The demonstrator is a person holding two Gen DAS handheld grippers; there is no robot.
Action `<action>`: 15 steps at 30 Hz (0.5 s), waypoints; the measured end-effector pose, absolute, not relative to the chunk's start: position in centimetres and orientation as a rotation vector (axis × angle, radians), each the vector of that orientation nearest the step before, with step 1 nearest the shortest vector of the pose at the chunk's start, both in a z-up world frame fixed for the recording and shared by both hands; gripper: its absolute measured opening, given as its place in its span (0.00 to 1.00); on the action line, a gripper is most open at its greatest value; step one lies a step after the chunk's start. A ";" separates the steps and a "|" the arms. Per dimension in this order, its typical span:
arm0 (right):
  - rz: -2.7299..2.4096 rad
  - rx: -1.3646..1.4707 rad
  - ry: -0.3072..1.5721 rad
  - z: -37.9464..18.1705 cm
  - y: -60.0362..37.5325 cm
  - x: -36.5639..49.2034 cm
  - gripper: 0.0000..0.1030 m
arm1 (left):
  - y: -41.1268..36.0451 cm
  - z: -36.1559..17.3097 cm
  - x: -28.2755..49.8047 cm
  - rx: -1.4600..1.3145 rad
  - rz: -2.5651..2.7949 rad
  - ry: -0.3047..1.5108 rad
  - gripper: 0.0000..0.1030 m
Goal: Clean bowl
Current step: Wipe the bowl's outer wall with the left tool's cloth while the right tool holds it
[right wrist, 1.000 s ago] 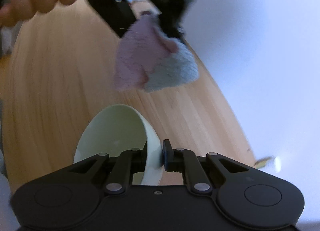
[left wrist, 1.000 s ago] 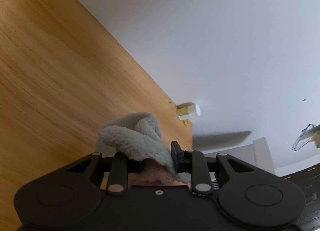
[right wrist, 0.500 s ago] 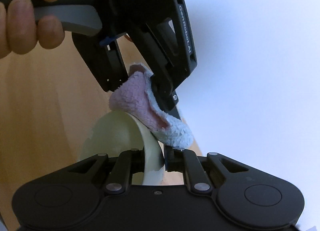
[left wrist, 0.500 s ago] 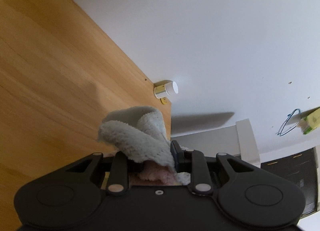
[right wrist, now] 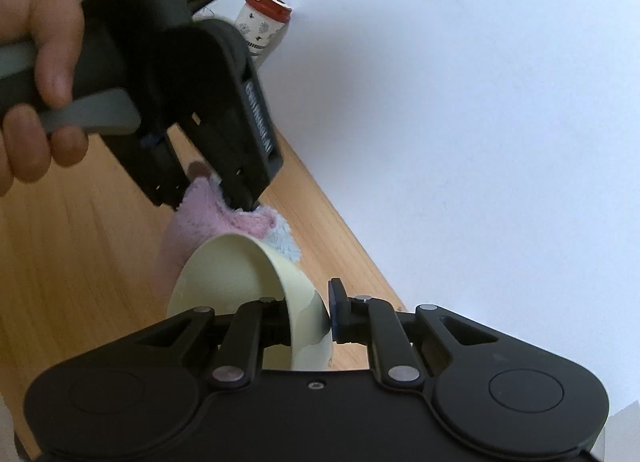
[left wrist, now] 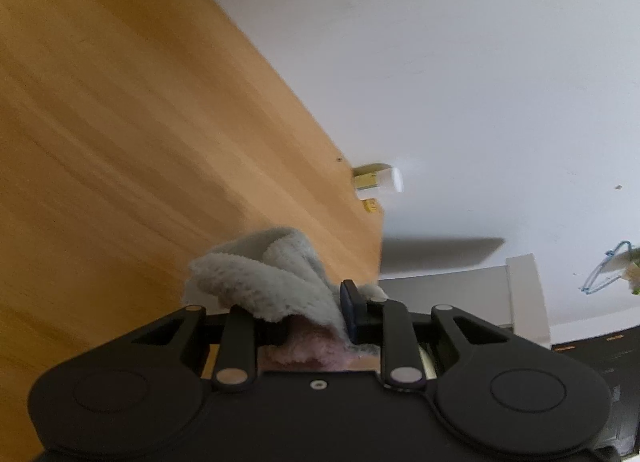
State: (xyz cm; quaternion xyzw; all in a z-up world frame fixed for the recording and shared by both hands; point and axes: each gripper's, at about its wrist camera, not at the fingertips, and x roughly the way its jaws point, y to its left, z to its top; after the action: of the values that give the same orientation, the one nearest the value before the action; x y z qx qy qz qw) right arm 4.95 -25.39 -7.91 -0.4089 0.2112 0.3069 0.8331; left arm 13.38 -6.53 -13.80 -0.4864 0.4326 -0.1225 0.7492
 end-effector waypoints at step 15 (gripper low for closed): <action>0.667 -0.758 0.527 -7.6 -25.6 5.6 0.16 | -7.9 -11.8 13.3 -0.902 -0.305 0.916 0.23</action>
State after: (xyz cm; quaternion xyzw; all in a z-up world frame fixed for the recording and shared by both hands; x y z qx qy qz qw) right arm 5.57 -25.56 -7.65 -0.3587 0.2496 0.3157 0.8423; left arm 13.29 -7.87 -11.83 -0.4191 0.4253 -0.1418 0.7896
